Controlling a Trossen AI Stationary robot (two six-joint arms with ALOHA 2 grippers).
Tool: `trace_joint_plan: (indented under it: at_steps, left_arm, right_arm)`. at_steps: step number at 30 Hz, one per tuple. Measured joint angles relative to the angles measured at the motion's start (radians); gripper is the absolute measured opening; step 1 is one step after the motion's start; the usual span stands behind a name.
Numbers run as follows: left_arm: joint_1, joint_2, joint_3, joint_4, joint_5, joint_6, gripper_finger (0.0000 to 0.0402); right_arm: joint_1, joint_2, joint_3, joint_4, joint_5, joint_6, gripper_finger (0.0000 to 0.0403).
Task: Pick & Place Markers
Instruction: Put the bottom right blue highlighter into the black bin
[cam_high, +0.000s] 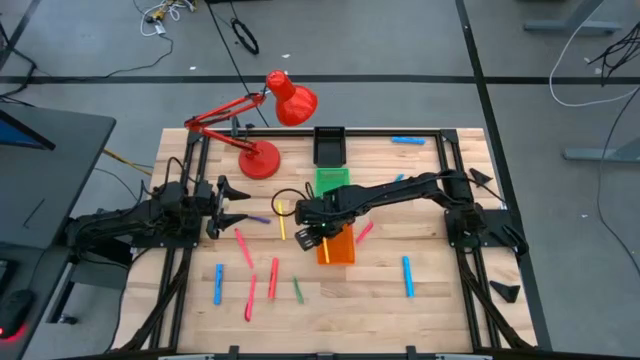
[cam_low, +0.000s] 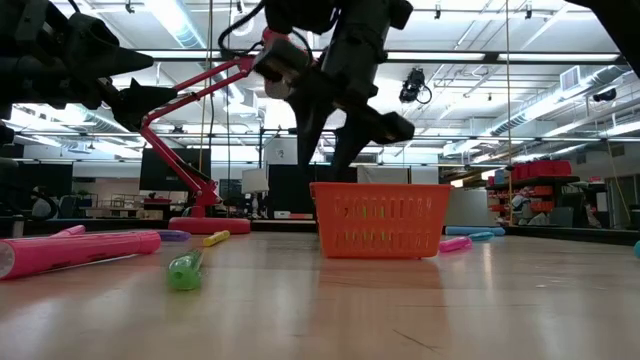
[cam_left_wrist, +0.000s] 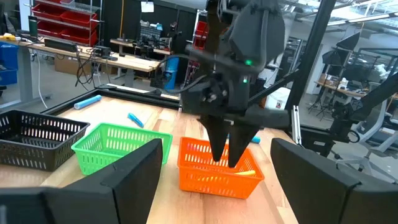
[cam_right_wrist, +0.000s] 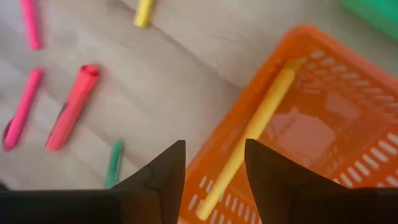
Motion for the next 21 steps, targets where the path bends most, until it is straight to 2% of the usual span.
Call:
trace_joint_plan:
  at_steps: [10, 16, 21]
  left_arm:
    - [0.000, 0.000, 0.000, -0.003, 0.000, 0.000, 0.0307]
    - [0.000, 0.000, 0.000, -0.003, 0.000, 0.000, 0.0307]
    - [0.000, 0.000, 0.000, -0.001, 0.000, 0.000, 0.0307]
  right_arm:
    - [-0.023, -0.058, 0.000, -0.015, -0.004, -0.121, 0.0167]
    - [-0.024, -0.090, -0.009, -0.045, -0.004, -0.096, 0.0167]
    - [-0.015, -0.149, -0.089, -0.023, -0.004, -0.013, 0.0167]
